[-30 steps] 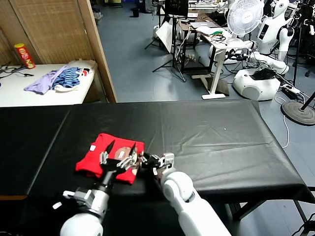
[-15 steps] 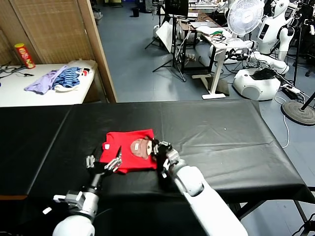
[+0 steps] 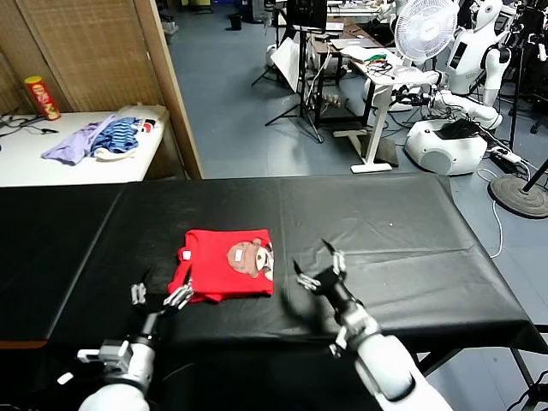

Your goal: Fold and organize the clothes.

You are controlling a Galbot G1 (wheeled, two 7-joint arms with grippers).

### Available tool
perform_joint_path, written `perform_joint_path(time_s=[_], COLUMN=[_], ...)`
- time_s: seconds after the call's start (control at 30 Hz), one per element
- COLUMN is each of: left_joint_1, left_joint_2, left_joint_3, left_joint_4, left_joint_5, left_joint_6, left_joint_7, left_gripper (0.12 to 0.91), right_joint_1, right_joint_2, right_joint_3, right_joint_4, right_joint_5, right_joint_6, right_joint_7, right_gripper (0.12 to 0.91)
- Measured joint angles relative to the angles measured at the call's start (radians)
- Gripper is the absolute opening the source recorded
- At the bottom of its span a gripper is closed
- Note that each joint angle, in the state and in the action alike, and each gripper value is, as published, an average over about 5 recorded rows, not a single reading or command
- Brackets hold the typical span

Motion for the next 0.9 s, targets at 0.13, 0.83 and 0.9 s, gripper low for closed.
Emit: perform_joint_path(time_s=[0.13, 0.83, 0.9], left_joint_1=[0.076, 0.438, 0.450], left_joint_2=[0.028, 0.094, 0.094], left_joint_3=[-0.020, -0.106, -0.120], left_joint_4=[-0.042, -0.226, -0.236], left_joint_5=[-0.011, -0.108, -0.117], left_joint_6=[0.011, 0.130, 0.136], left_joint_7=[0.001, -0.098, -0.095], left_gripper=[0.798, 0.798, 0.798], right_joint_1=[-0.170, -0.603, -0.607], right_joint_2=[0.017, 0.073, 0.073], right_joint_3=[0.076, 0.229, 0.230], right_joint_4=[0.109, 0.472, 0.478], right_joint_5=[0.040, 0.221, 0.223], right_joint_6=[-0.025, -0.315, -0.320], right_joint_7=[0.055, 0.277, 0.278], right_gripper=[0.798, 0.798, 0.798])
